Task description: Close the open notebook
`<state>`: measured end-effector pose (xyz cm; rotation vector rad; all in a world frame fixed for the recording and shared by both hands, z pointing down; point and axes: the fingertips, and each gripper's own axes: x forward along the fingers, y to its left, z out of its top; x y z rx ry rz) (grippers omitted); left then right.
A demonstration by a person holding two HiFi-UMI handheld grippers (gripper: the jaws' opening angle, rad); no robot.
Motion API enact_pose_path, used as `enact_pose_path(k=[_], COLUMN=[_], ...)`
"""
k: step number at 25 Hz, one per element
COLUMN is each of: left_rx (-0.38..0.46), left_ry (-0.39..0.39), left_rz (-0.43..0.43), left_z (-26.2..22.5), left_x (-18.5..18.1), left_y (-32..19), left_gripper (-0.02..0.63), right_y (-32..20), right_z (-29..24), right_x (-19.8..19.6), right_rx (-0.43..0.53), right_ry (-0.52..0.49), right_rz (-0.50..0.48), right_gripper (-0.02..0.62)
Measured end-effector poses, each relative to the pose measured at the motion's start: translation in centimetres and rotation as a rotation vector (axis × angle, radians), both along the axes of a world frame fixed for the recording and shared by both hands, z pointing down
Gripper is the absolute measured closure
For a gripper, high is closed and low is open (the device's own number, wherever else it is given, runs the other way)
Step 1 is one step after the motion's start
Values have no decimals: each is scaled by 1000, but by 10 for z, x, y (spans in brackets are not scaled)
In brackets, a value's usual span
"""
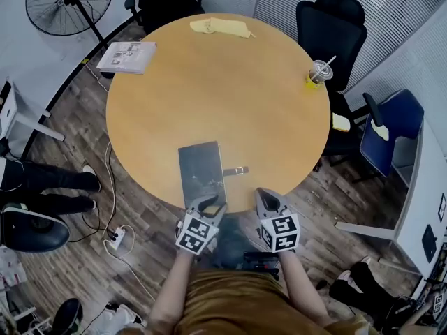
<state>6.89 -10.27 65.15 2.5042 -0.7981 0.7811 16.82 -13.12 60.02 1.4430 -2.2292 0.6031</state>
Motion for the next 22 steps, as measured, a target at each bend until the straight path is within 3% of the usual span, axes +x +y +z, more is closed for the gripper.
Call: enact_pose_path(k=[4,6,10,17,22], left_rx=[-6,-9,-28,-2,63], left_ry=[-65,-70,-49,76,148], left_rz=[56,78,89,-23,-117], left_z=[13,16,18,-16,-53], left_x=[1,4,14,7,-11], left_y=[1,1,2,-14,-30], left_gripper=[470,500,466,460,462], right_y=[0,-1,-4,-5,-6], right_z=[4,4,0,-14,-39], right_x=[5,6,7,1,-7], right_rx=[-9,-10,1,37,119], right_ry=[4,7,7,9,24], right_rz=[9,14,16,4,20], right_gripper=[583,584,583,583,583])
